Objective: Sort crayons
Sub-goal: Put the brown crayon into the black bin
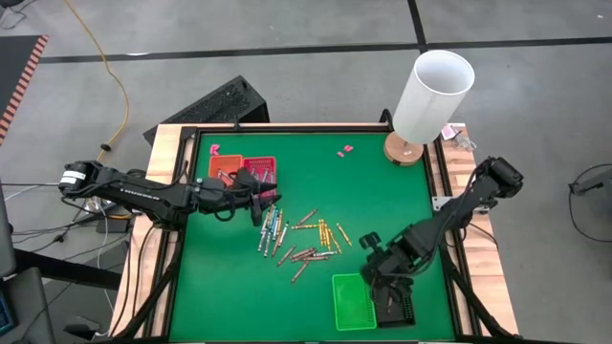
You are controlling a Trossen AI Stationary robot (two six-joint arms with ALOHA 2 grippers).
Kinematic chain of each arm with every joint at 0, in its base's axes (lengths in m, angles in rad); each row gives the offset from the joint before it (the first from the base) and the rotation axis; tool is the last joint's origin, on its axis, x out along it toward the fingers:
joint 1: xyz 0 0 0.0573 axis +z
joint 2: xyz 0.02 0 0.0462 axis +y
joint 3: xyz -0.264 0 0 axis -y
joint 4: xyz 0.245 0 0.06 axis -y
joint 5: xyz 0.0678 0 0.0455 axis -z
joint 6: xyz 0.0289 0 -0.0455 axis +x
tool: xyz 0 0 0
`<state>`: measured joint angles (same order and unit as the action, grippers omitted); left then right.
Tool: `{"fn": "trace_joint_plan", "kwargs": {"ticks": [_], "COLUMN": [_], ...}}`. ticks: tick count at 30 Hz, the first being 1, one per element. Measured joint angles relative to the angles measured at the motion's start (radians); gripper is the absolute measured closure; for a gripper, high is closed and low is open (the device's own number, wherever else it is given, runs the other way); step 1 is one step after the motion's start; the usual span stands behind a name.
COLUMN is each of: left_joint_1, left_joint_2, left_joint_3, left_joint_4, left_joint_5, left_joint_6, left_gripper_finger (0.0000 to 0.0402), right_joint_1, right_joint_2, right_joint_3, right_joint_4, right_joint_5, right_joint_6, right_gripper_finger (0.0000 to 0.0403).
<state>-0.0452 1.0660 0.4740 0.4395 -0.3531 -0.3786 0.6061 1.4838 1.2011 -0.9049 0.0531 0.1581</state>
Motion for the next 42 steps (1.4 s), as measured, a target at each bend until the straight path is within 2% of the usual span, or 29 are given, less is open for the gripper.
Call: {"fn": "trace_joint_plan", "kwargs": {"ticks": [8,14,19,26,29,34,42], "left_joint_1": [0.0,0.0,-0.035,-0.079,-0.08,-0.08,-0.08], "left_joint_2": [0.0,0.0,0.0,0.0,0.0,0.0,0.0], "left_joint_3": [0.0,0.0,0.0,0.0,0.0,0.0,0.0], "left_joint_4": [-0.045,-0.04,-0.04,-0.024,-0.022,-0.022,-0.03], "left_joint_5": [0.005,0.121,0.214,0.182,0.182,0.182,0.181], "left_joint_6": [-0.034,-0.036,-0.005,0.026,0.019,0.019,0.019], "left_gripper_finger": [0.0214,0.0214,0.0214,0.0214,0.0214,0.0214,0.0214], "right_joint_1": [-0.109,-0.2,-0.253,-0.375,-0.439,-0.535,-0.657], "right_joint_2": [-0.017,-0.011,-0.008,0.01,0.027,0.065,0.201], "right_joint_3": [0.0,0.0,0.0,0.0,0.002,0.0,0.0], "right_joint_4": [0.008,0.077,0.164,0.417,0.507,0.514,0.584], "right_joint_5": [0.0,0.0,0.01,0.045,-0.003,-0.059,-0.19], "right_joint_6": [0.097,0.065,-0.042,-0.295,-0.394,-0.514,-0.624], "right_gripper_finger": [0.0302,0.0302,0.0302,0.0302,0.0302,0.0302,0.0302]}}
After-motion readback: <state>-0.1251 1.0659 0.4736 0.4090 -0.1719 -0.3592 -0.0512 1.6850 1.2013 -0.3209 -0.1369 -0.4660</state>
